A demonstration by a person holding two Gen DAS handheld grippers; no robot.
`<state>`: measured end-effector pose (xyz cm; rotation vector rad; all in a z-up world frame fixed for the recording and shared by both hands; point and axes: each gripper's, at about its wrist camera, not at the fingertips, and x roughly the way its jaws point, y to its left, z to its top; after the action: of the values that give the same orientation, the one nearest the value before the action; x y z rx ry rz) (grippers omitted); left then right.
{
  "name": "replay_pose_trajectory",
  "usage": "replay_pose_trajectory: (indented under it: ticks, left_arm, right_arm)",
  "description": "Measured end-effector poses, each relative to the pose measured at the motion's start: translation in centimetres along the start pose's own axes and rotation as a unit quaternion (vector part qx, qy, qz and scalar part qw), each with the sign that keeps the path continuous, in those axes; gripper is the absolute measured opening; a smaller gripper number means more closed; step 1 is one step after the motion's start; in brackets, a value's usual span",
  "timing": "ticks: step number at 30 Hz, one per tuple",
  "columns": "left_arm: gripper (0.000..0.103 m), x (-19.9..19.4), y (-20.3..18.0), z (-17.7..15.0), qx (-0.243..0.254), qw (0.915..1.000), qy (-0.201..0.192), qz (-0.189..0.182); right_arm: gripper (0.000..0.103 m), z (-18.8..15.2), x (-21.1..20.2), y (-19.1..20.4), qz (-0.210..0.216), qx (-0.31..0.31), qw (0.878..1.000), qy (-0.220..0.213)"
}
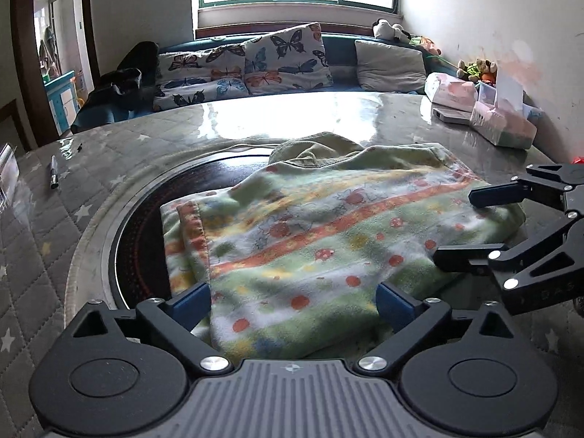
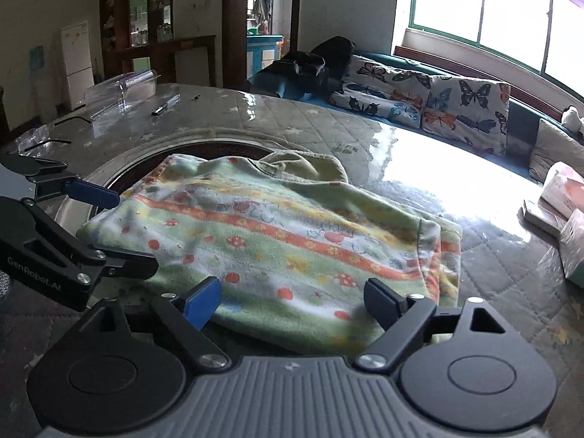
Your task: Fold clothes
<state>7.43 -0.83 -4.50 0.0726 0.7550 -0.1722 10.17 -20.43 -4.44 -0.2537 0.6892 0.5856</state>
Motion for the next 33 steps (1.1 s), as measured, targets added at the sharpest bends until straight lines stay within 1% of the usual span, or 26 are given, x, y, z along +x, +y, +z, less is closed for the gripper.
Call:
replay_pose_trajectory:
  ticks: [2,7,9,12,14,19,24,28,33]
  left_arm:
    - [0.103,-0.1,0.2,0.0,-0.001,1.0000,0.000,0.002]
    - [0.103,-0.1,0.7,-0.1,-0.005,1.0000,0.003,0.006]
    - [0.103,-0.4,1.0,0.0,-0.007,0.9999,-0.001,0.008]
    - [0.103,-0.6,1.5,0.2,-0.014,0.9997,-0.005,0.020]
    - [0.103,-0.5,1.9,0.2,-0.020,0.9995,-0.004,0.024]
    - [0.103,-0.3,2.5,-0.1,-0.025,0.9991,0.001,0.034]
    - [0.103,-0.3,3.1,-0.4,-0.032,0.9987,0.004,0.038]
    - [0.103,-0.6,3.7,-0.7,-0.049,0.9979,0.008,0.041]
    - [0.103,-1.2,4.7,-1.4,-0.062,0.9965,0.010,0.055]
  right_arm:
    - [0.091,0.1,0.3,-0.4,0.003,0.008,1.000,0.000]
    - [0.094,-0.1,1.1,-1.1,0.017,0.026,0.999,0.011]
    - [0.103,0.2,0.9,-1.5,0.026,0.037,0.999,0.012]
    - [0.103,0.8,1.2,-2.1,0.047,0.050,0.997,0.022]
    - [0.103,0.7,1.6,-2.0,0.044,0.052,0.997,0.031]
    - [0.103,-0.2,1.6,-1.4,0.035,0.047,0.998,0.013]
    - [0.103,-0.3,1.7,-1.1,0.031,0.041,0.999,0.010]
    - [0.103,-0.6,1.7,-1.0,0.028,0.037,0.999,0.001]
    - [0.103,-0.7,1.7,-0.9,0.029,0.034,0.999,-0.004]
